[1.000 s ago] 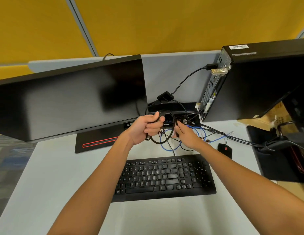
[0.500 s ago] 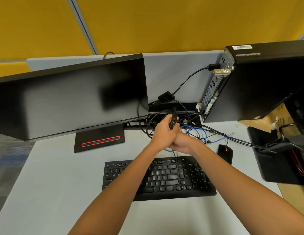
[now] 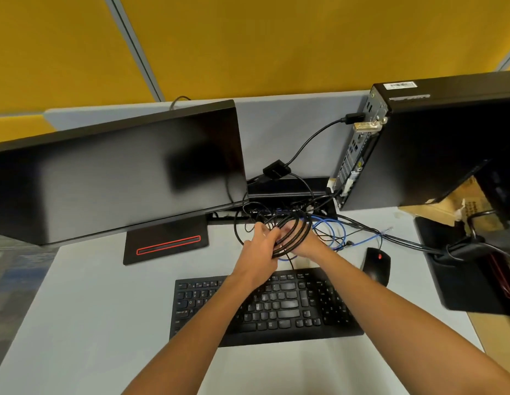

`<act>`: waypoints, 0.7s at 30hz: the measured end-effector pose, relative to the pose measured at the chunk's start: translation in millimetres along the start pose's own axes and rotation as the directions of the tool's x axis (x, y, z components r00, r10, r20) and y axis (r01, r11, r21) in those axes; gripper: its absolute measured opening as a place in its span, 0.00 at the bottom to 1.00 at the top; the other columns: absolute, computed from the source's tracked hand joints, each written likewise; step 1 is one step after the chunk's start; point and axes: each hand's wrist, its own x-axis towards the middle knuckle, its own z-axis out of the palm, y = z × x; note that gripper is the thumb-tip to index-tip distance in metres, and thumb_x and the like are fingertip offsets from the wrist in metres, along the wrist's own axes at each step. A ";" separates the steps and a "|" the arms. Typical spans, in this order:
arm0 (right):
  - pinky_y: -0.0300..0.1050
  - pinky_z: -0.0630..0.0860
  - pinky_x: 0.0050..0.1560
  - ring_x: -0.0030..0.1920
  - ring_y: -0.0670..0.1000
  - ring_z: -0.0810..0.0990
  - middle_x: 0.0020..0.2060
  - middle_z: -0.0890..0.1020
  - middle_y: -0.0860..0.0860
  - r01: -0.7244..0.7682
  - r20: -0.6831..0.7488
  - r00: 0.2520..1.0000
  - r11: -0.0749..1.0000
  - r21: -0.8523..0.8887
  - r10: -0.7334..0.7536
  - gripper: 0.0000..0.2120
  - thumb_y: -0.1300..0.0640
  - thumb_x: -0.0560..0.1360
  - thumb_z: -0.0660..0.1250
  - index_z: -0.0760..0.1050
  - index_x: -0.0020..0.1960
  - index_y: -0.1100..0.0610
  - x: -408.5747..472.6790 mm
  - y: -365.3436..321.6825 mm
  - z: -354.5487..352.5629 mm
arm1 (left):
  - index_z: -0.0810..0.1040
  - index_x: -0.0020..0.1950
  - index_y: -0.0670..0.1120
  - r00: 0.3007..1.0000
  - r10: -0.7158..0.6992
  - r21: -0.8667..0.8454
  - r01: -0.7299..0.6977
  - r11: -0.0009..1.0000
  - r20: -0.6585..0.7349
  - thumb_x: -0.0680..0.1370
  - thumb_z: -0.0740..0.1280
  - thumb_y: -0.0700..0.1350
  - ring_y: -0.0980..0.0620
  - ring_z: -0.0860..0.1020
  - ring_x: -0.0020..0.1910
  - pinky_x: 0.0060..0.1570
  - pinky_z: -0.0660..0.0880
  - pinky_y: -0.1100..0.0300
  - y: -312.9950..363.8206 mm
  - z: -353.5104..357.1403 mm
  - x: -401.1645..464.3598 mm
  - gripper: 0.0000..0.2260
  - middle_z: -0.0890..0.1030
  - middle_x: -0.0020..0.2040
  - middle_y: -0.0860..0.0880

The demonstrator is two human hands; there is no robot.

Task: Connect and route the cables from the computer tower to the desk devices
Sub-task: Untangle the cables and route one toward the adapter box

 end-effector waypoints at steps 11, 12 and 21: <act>0.62 0.68 0.60 0.62 0.55 0.70 0.60 0.67 0.50 -0.131 -0.047 0.989 0.700 -0.702 0.138 0.09 0.51 0.76 0.65 0.67 0.53 0.49 -31.9 79.0 -38.1 | 0.71 0.52 0.42 0.971 -0.143 -0.136 0.118 0.984 -0.191 0.76 0.65 0.34 0.56 0.68 0.42 0.48 0.65 0.66 -34.6 -22.4 4.0 0.07 0.66 0.51 0.51; 0.62 0.68 0.60 0.61 0.55 0.71 0.59 0.66 0.50 -0.145 -0.057 0.987 0.688 -0.711 0.149 0.07 0.54 0.76 0.64 0.66 0.51 0.49 -36.4 83.5 -46.4 | 0.72 0.52 0.41 0.965 -0.165 -0.149 0.135 0.980 -0.206 0.76 0.64 0.33 0.55 0.68 0.43 0.48 0.65 0.66 -39.1 -25.7 5.9 0.07 0.66 0.51 0.50; 0.65 0.66 0.63 0.64 0.57 0.69 0.64 0.65 0.52 -0.227 -0.089 0.959 0.539 -0.811 0.269 0.19 0.65 0.74 0.63 0.70 0.62 0.52 -42.5 76.9 -55.9 | 0.73 0.42 0.50 0.941 -0.196 -0.368 0.085 0.926 -0.275 0.78 0.65 0.43 0.48 0.76 0.35 0.39 0.80 0.45 -37.0 -55.8 14.1 0.05 0.75 0.41 0.44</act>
